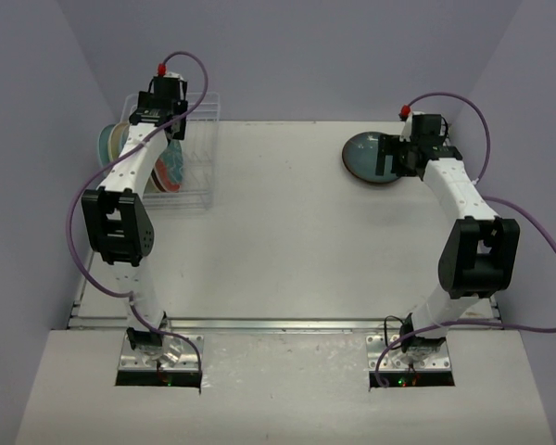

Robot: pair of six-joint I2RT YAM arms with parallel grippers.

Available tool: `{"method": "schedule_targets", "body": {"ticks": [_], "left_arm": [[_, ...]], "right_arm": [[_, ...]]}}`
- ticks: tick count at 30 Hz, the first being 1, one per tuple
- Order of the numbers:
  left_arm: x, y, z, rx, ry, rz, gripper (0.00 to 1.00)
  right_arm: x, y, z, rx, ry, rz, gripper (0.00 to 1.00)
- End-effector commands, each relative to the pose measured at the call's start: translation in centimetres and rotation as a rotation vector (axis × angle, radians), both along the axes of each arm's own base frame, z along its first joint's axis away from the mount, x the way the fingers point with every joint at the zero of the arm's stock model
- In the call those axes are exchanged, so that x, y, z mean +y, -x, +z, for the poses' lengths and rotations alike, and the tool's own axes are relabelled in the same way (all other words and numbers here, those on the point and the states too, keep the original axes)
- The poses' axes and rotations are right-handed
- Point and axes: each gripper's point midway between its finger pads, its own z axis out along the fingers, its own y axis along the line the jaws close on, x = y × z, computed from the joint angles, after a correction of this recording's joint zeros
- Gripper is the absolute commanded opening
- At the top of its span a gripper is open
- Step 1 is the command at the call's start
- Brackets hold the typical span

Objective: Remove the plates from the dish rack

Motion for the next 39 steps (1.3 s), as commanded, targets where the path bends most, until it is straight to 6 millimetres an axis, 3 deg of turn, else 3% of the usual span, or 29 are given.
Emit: {"method": "schedule_targets", "body": {"ticks": [1,15,28,39], "left_arm": [[-0.9,0.0,4.6,-0.119,-0.019,-0.033,0.67],[-2.1,-0.2,4.1,-0.104,-0.013,-0.078,0.68],[-1.8,-0.4,-0.5,0.004,-0.005,-0.05,0.63],[-1.2,0.4,-4.8,0.1,0.025,0.012,0.49]], "right_arm": [[0.5,-0.5,0.9,-0.047,-0.01,0.007,0.99],[0.5,-0.5,0.6,-0.035,-0.015,0.004,0.99],[0.5,-0.6,0.3,-0.026,-0.015,0.003,0.99],[0.5,-0.6,0.0,-0.017,-0.012,0.006,0.99]]}}
